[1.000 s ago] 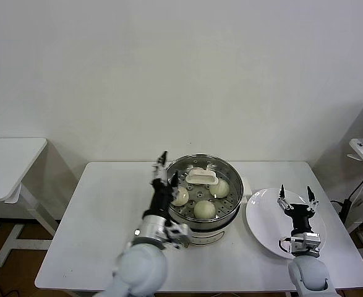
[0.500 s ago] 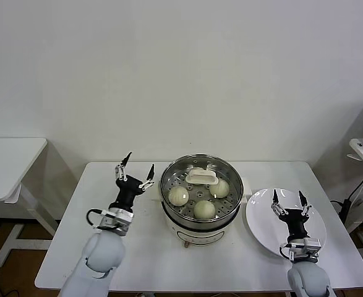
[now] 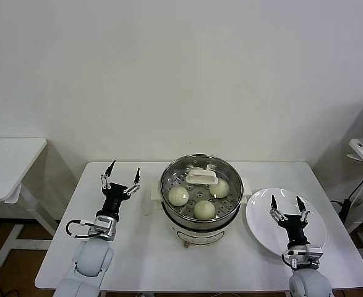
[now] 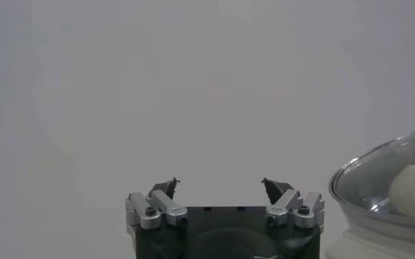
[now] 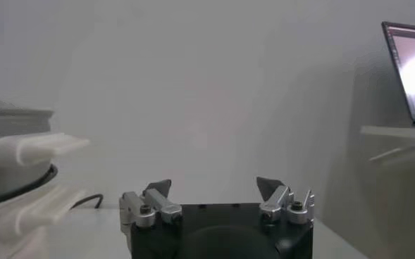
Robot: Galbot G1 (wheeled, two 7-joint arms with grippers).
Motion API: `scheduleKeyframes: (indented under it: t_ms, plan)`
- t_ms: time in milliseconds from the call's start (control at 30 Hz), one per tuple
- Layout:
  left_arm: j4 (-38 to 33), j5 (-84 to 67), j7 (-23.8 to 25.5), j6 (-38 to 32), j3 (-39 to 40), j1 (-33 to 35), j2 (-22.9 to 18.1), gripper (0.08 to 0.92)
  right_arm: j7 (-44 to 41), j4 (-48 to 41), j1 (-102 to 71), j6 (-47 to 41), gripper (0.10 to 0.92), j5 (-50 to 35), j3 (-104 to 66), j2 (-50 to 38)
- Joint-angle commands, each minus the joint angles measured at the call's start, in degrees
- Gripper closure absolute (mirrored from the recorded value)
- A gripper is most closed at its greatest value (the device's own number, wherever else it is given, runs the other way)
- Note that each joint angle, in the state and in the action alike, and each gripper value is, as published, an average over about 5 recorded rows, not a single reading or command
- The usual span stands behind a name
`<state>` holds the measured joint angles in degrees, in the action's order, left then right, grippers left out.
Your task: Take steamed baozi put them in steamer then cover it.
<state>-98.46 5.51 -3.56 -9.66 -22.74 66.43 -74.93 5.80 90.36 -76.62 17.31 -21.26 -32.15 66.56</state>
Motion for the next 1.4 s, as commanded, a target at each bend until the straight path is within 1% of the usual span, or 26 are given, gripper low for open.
scheduleKeyframes:
  t_ms: [33,1400]
  plan:
    - [2.15,-4.17,0.5,-3.62,-1.77,1.05,0.06,0.177,-0.74,0.26,-0.81,0.55,0.203,-0.83,0.06,-0.04]
    - [0.34,-3.83,0.41,-3.56,-1.42,5.25,-1.12,0.177,-1.52,0.08,-0.97,1.0,0.203,-0.75,-0.08,0.52]
